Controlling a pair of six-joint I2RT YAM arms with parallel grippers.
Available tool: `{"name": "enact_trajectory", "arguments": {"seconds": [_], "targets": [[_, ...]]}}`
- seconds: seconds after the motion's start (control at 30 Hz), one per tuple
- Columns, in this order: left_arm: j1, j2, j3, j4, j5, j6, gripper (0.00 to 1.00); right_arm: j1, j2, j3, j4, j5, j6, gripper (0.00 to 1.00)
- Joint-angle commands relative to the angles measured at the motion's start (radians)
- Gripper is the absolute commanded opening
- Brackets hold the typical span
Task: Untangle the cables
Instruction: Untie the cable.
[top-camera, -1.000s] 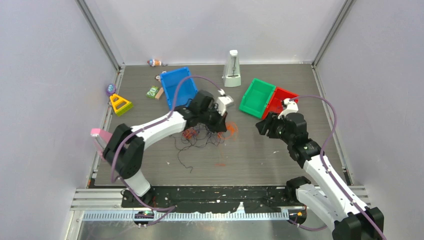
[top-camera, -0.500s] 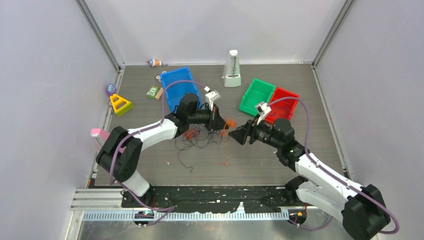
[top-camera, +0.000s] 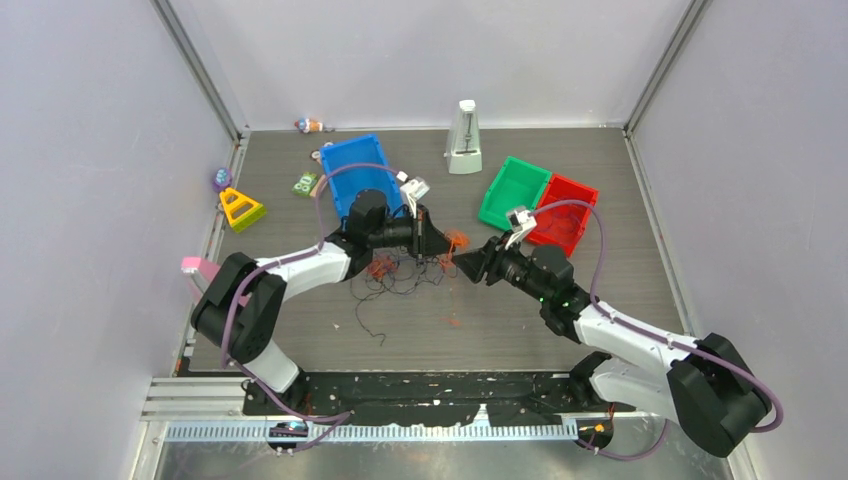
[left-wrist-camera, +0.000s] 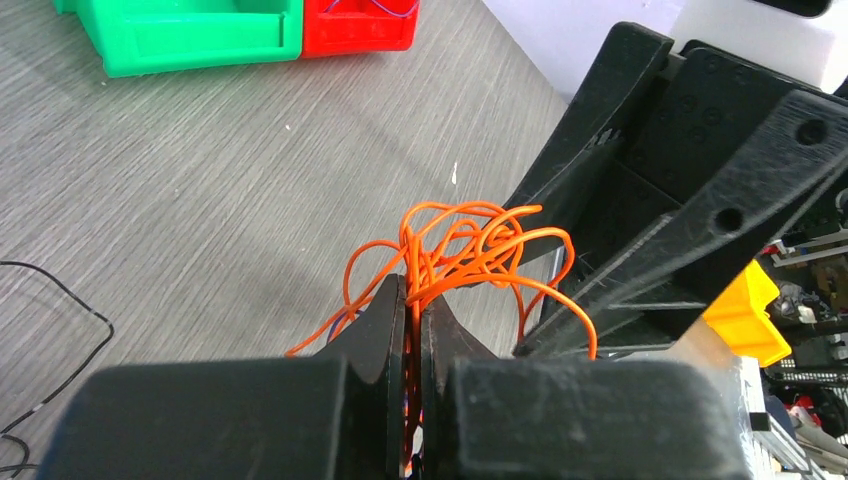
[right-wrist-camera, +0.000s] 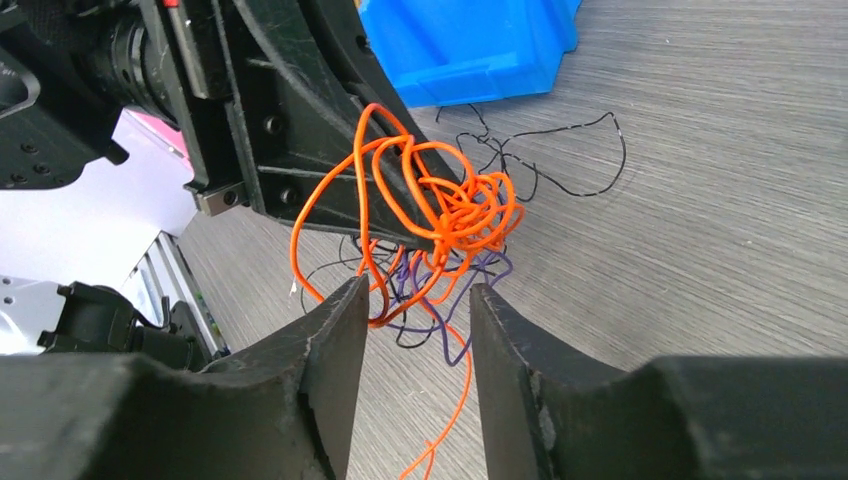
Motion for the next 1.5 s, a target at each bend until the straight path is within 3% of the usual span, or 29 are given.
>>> {"name": "enact_trajectory", "arguments": {"seconds": [0.0, 0.1, 0.13, 0.2, 0.27, 0.37, 0.57, 0.97, 1.47], "targets": [[0.003, -0.048, -0.011, 0.097, 0.029, -0.020, 0.00, 0.007, 0.015, 0.043, 0.085, 0.041, 0.010, 0.42], [0.005, -0.048, -0.012, 0.096, 0.021, -0.022, 0.00, 0.008, -0.004, 0.035, 0.085, 0.037, 0.008, 0.49], [0.009, -0.048, -0.015, 0.095, 0.017, -0.021, 0.00, 0.008, -0.014, 0.024, 0.083, 0.041, 0.008, 0.61], [0.018, -0.050, -0.023, 0.095, 0.002, -0.026, 0.00, 0.007, -0.058, 0.001, 0.064, 0.071, 0.006, 0.73], [0.030, -0.047, -0.026, 0.096, 0.000, -0.039, 0.00, 0.008, -0.117, -0.023, 0.015, 0.115, -0.005, 0.76], [0.051, -0.037, -0.028, 0.098, 0.002, -0.067, 0.00, 0.007, -0.234, -0.085, -0.051, 0.207, -0.013, 0.77], [0.060, -0.037, -0.042, 0.149, 0.026, -0.095, 0.00, 0.007, -0.332, -0.156, -0.078, 0.220, -0.020, 0.68], [0.059, -0.043, -0.058, 0.180, 0.055, -0.096, 0.00, 0.022, -0.047, -0.058, 0.121, 0.109, 0.047, 0.57], [0.032, -0.075, -0.042, 0.067, 0.006, -0.001, 0.00, 0.037, -0.010, 0.044, 0.092, 0.106, 0.041, 0.56]]}}
